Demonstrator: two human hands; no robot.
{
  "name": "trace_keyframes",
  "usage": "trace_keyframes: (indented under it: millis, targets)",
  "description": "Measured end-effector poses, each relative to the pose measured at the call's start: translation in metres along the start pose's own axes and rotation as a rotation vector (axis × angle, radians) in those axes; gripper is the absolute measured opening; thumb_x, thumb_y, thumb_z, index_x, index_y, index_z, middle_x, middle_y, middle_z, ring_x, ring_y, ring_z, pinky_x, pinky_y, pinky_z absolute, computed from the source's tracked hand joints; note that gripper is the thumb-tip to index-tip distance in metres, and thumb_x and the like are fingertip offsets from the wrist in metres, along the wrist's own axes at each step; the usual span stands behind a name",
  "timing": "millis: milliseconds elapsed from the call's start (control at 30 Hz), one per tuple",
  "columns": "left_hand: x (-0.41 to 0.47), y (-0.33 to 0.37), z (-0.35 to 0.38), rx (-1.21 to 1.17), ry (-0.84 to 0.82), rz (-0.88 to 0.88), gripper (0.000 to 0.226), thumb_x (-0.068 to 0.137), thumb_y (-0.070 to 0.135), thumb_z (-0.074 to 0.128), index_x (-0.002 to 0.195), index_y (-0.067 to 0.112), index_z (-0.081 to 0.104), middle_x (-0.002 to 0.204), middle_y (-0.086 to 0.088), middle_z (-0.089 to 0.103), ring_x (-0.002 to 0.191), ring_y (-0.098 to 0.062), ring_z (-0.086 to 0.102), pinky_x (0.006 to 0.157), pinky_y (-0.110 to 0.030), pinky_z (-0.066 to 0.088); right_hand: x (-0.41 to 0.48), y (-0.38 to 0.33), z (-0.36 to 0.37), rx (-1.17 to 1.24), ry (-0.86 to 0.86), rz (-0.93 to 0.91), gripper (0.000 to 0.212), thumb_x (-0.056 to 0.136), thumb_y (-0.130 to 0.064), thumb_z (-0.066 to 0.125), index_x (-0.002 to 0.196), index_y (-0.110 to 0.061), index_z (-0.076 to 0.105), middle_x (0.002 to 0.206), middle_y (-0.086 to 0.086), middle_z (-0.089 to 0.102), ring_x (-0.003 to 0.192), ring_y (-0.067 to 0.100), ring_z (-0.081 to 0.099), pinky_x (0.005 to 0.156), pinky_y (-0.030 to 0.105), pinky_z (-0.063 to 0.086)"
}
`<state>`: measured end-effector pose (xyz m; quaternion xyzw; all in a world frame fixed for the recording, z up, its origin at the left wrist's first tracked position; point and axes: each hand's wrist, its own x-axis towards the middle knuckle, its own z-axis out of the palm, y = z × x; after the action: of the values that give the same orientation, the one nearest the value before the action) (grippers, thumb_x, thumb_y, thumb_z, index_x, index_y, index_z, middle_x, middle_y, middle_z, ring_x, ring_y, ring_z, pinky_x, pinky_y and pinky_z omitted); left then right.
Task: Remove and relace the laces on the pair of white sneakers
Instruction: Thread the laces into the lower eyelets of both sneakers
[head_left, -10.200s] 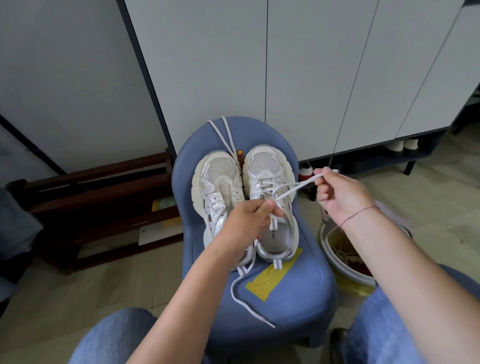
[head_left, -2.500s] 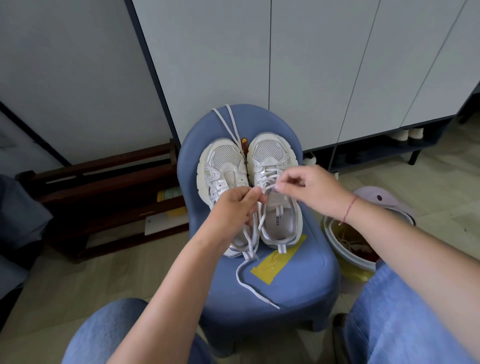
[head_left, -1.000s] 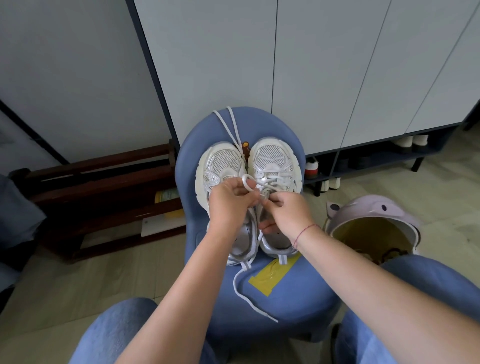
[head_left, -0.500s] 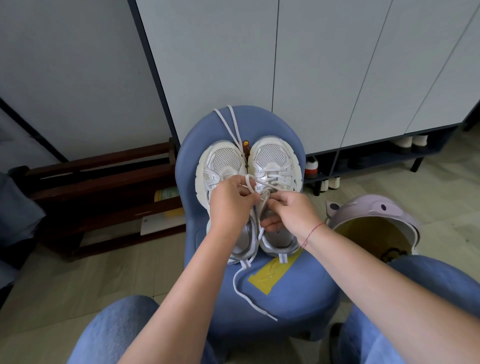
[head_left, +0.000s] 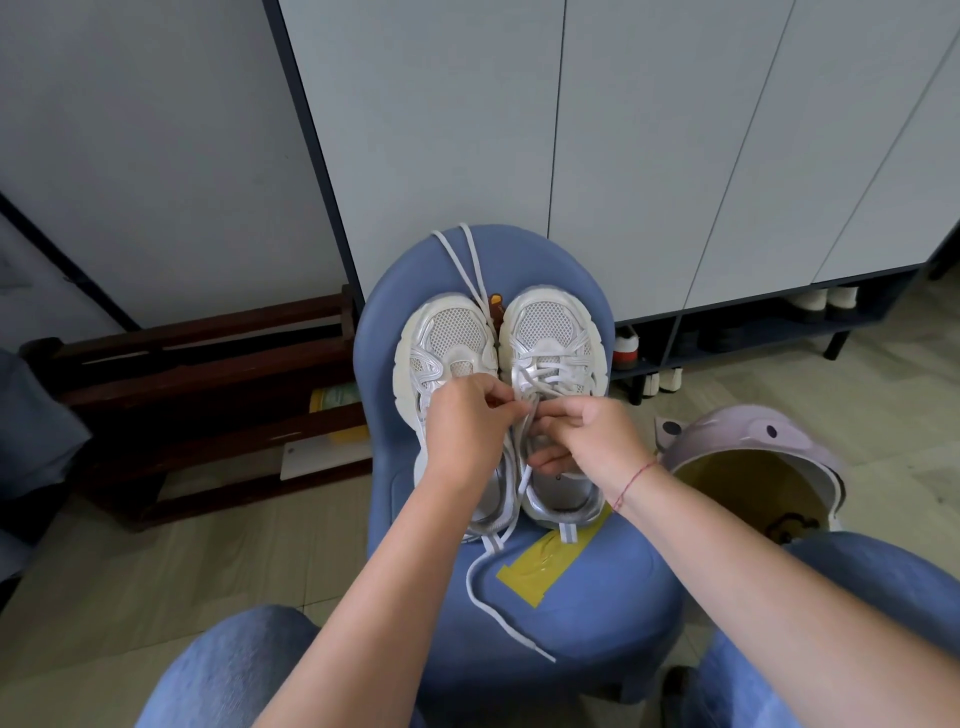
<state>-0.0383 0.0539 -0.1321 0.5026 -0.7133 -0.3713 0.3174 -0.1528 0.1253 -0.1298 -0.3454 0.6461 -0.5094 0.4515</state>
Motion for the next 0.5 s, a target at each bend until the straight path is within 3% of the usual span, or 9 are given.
trace_keyframes:
  millis: [200,300,500]
  targets:
    - [0.004,0.004,-0.003,0.020,-0.054,0.023,0.017,0.085,0.021,0.077,0.072,0.014,0.067,0.056,0.007,0.054,0.049,-0.006,0.043,0.048,-0.013,0.033,0.004,-0.006,-0.003,0.018,-0.033,0.023,0.021,0.092,0.004,0.052,0.086,-0.011,0.065,0.069,0.007,0.068,0.045,0.013,0.064,0.042,0.019,0.051]
    - [0.005,0.006,-0.004,0.049,-0.090,0.056,0.023,0.084,0.027,0.078,0.071,0.015,0.063,0.057,0.009,0.053,0.050,-0.005,0.044,0.051,-0.019,0.034,0.008,-0.008,-0.004,-0.042,-0.037,0.016,0.014,0.091,0.000,0.057,0.085,-0.011,0.064,0.059,0.005,0.067,0.043,0.014,0.063,0.041,0.021,0.051]
    - [0.006,0.005,-0.007,0.094,-0.100,0.075,0.025,0.077,0.026,0.083,0.083,0.007,0.068,0.070,0.002,0.064,0.064,-0.012,0.054,0.064,-0.029,0.044,0.014,-0.002,-0.003,-0.124,-0.015,-0.060,0.016,0.094,-0.005,0.056,0.079,-0.012,0.060,0.066,0.008,0.066,0.043,0.014,0.062,0.040,0.022,0.048]
